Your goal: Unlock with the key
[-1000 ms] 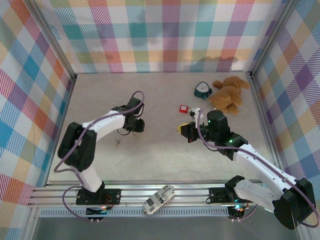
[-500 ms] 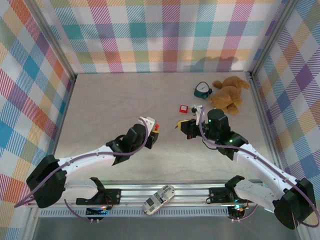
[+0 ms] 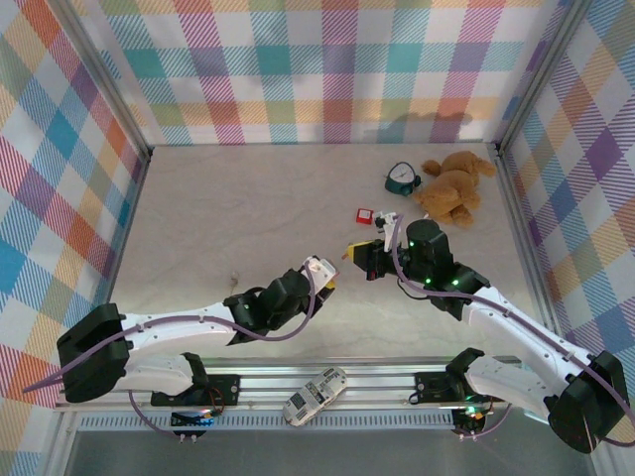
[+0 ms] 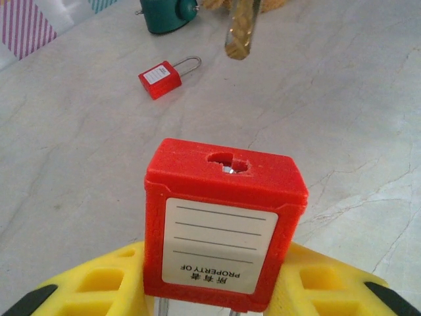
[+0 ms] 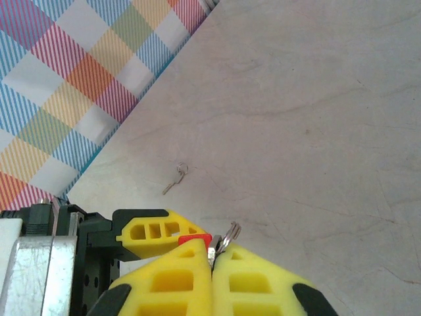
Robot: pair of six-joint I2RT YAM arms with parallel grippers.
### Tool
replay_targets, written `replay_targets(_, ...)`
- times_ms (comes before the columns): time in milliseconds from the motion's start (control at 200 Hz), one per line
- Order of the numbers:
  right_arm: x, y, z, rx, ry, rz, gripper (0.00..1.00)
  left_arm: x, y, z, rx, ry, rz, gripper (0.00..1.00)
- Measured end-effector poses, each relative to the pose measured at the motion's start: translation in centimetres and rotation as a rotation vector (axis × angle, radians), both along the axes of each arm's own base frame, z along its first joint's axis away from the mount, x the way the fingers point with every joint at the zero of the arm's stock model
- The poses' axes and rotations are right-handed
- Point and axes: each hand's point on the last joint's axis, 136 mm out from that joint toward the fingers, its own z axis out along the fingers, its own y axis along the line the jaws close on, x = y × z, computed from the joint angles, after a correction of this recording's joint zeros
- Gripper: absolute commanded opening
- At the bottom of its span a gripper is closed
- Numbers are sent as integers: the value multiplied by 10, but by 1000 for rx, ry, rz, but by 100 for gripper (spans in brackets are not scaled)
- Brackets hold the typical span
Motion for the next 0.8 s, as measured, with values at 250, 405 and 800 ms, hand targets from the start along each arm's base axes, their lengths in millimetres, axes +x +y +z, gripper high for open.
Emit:
replay_targets(250,-7,8,3,11,-8,35,5,3,-8,11,-14,-16,-5,27)
replay_targets(405,-10,12,3,24,-18,48,5,4,-10,11,-15,-15,-6,26)
replay_targets(800,-11,11,-6,32,4,40,4,4,-9,12,-13,-21,7,24)
